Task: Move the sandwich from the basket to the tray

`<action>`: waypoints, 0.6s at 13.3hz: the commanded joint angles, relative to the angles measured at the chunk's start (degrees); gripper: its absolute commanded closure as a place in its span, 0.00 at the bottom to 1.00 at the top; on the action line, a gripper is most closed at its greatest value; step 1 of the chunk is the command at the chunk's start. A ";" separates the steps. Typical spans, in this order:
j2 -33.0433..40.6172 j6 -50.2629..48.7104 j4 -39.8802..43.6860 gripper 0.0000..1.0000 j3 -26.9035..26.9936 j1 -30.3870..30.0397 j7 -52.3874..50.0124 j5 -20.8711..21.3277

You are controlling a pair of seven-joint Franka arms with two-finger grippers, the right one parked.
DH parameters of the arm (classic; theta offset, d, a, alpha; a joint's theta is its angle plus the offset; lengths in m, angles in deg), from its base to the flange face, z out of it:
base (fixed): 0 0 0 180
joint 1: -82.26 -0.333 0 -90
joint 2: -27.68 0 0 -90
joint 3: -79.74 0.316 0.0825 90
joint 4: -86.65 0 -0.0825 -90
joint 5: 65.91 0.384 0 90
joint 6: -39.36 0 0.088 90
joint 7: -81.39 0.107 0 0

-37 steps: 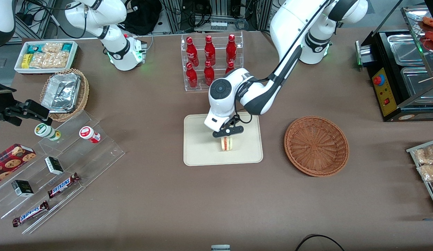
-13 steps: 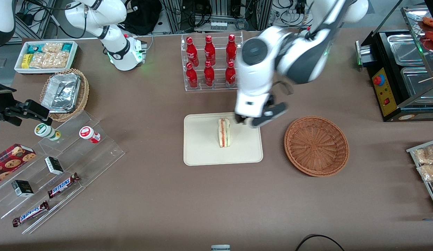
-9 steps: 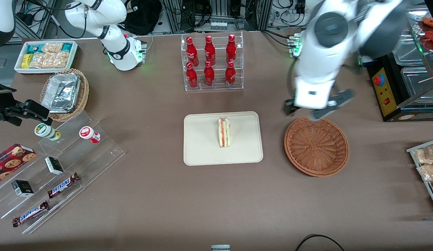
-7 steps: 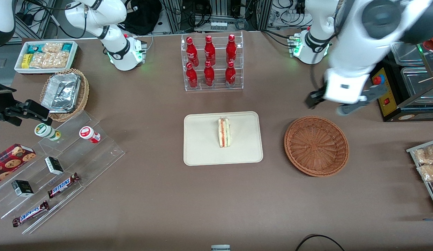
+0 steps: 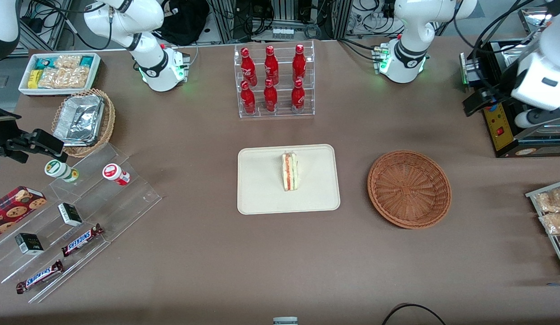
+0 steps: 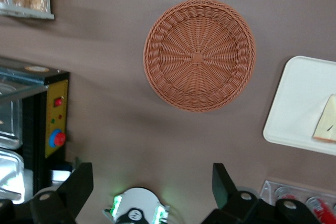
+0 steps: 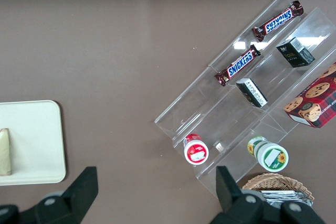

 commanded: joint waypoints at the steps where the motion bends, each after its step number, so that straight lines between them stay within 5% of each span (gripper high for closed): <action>1: -0.71 -1.01 2.11 0.00 -0.85 -2.07 5.49 -1.29; 8: -0.45 3.55 0.09 0.00 -1.20 -4.71 12.36 -2.35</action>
